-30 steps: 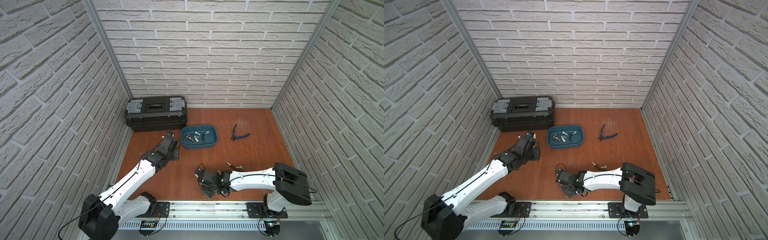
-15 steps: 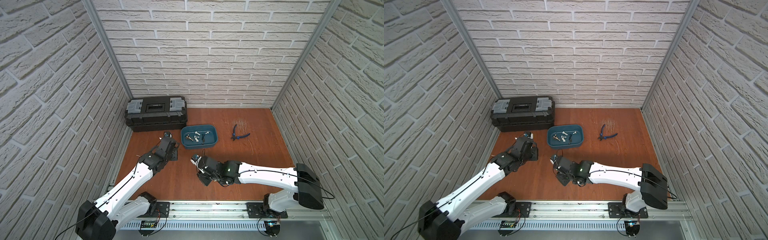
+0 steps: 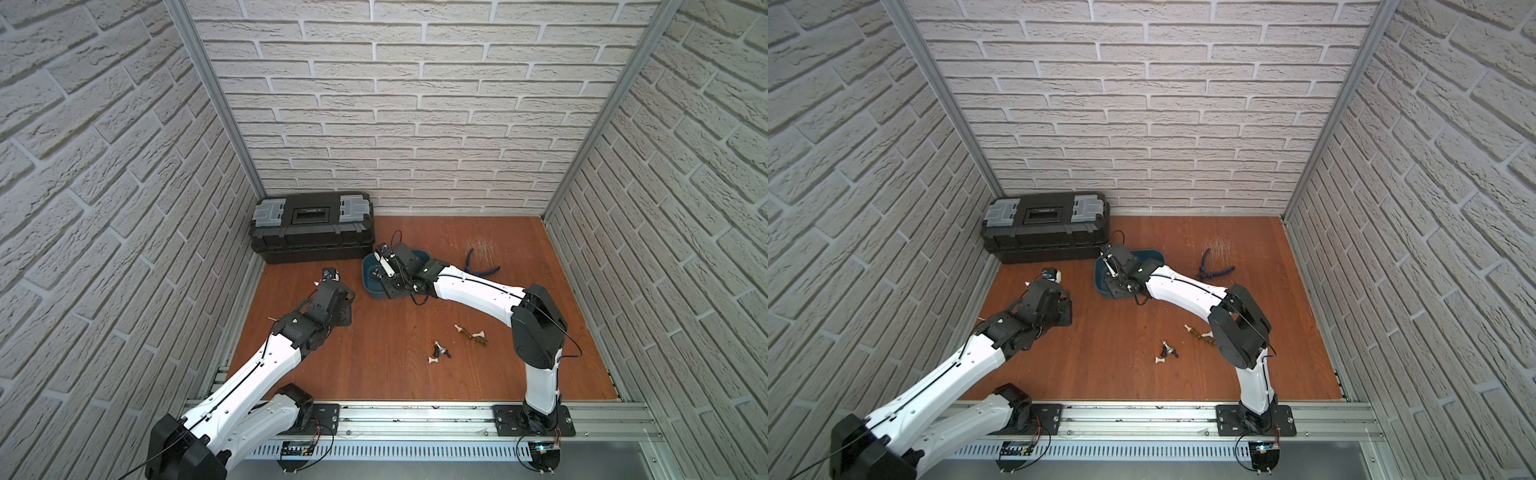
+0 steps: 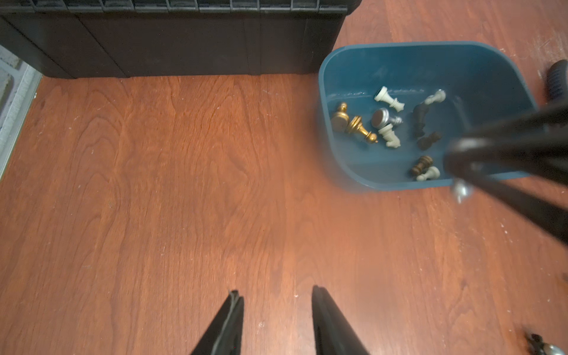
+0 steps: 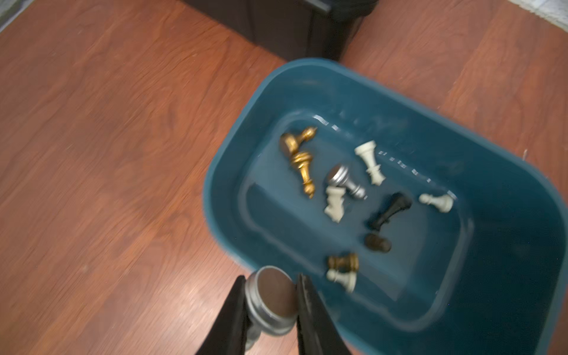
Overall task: Put the chess pieces into the storage box
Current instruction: Place the chess piece in the storage box.
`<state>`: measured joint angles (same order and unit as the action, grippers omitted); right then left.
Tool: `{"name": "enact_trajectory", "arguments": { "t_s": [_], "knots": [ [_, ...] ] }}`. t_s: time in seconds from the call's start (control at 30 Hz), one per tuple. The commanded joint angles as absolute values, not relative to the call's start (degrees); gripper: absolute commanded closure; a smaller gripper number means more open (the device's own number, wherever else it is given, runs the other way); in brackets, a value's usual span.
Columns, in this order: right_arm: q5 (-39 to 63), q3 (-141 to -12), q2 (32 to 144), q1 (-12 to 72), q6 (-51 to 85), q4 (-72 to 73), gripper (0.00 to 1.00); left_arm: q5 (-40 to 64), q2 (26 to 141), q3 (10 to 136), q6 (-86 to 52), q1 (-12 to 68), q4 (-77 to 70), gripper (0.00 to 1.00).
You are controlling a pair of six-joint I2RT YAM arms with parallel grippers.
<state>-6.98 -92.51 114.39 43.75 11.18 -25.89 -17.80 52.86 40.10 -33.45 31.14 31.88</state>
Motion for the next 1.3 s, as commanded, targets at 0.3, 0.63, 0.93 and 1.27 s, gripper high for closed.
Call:
{"name": "enact_trajectory", "arguments": {
  "t_s": [0.3, 0.63, 0.93, 1.27],
  "knots": [
    [-9.96, -92.7, 116.62, 36.46, 8.15, -28.15, 0.8, -18.24, 50.35, 37.97, -34.15, 30.41, 32.01, 0.58],
    [-13.0, -91.39, 115.42, 34.89, 7.7, -28.92, 0.69, -17.29, 53.42, 37.53, -34.32, 30.4, 29.8, 0.58],
    [-12.3, -88.71, 110.34, 34.89, 8.29, -27.66, 0.62, -16.46, 54.27, 37.6, -34.96, 30.37, 28.61, 0.58],
    [-10.86, -82.73, 100.95, 34.87, 9.89, -25.89, 0.61, -15.03, 55.25, 38.74, -33.68, 33.19, 27.07, 0.58]
  ]
}}
